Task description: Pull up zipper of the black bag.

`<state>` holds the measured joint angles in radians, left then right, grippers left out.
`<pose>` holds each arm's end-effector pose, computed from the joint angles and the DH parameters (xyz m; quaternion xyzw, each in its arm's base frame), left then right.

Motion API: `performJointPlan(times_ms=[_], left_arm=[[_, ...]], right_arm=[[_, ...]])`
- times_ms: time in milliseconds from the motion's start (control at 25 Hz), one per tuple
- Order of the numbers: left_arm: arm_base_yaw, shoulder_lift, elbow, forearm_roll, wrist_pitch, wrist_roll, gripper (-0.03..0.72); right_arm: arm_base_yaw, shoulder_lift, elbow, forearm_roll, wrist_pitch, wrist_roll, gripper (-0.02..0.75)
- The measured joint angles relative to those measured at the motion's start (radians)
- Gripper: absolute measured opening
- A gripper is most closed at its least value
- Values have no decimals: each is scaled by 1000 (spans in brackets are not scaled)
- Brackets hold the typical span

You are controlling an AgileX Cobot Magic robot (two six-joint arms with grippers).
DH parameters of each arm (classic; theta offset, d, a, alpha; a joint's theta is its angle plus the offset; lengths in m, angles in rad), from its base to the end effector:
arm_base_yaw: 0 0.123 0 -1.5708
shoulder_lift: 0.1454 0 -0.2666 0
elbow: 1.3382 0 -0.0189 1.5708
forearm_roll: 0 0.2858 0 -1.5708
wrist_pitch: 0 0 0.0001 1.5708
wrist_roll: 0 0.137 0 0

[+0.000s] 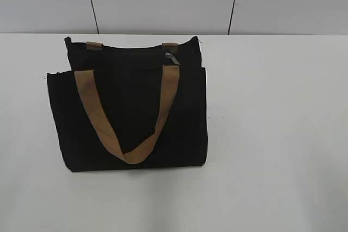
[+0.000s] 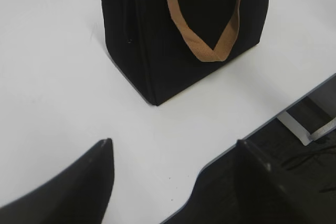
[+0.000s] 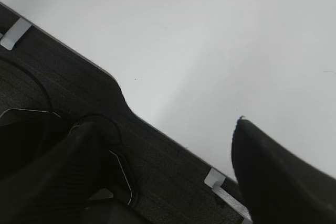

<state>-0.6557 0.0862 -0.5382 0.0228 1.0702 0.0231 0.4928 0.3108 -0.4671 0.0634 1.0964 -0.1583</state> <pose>0.0763 -0.0552 0.2777 0.2887 0.8184 -0.1437 0.4757 0.1051 0.0652 0.2247 -0.2958 0.8878 0.0895 0.3410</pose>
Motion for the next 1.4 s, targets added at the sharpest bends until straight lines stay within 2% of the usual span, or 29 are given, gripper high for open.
performJointPlan(times_ms=[160,240,360,600,760,920,1400], left_arm=[[1,0,0,0,-2,0,532],[34,0,0,-2,-2,0,532],[159,-1,1,-2,-2,0,532],[487,-48,2,-2,-3,0,532],[622,-91,3,-2,-3,0,532],[654,-92,3,-3,-3,0,521],[654,-92,3,-3,-3,0,410]], right_arm=[[-1,0,1,0,-1,0,596],[-29,-8,1,1,-3,0,596],[-155,-53,1,1,-3,0,596],[-485,-224,1,0,-3,0,596],[-595,-314,1,0,-3,0,596],[-603,-318,1,1,-3,0,596],[-603,-318,2,2,-3,0,594]])
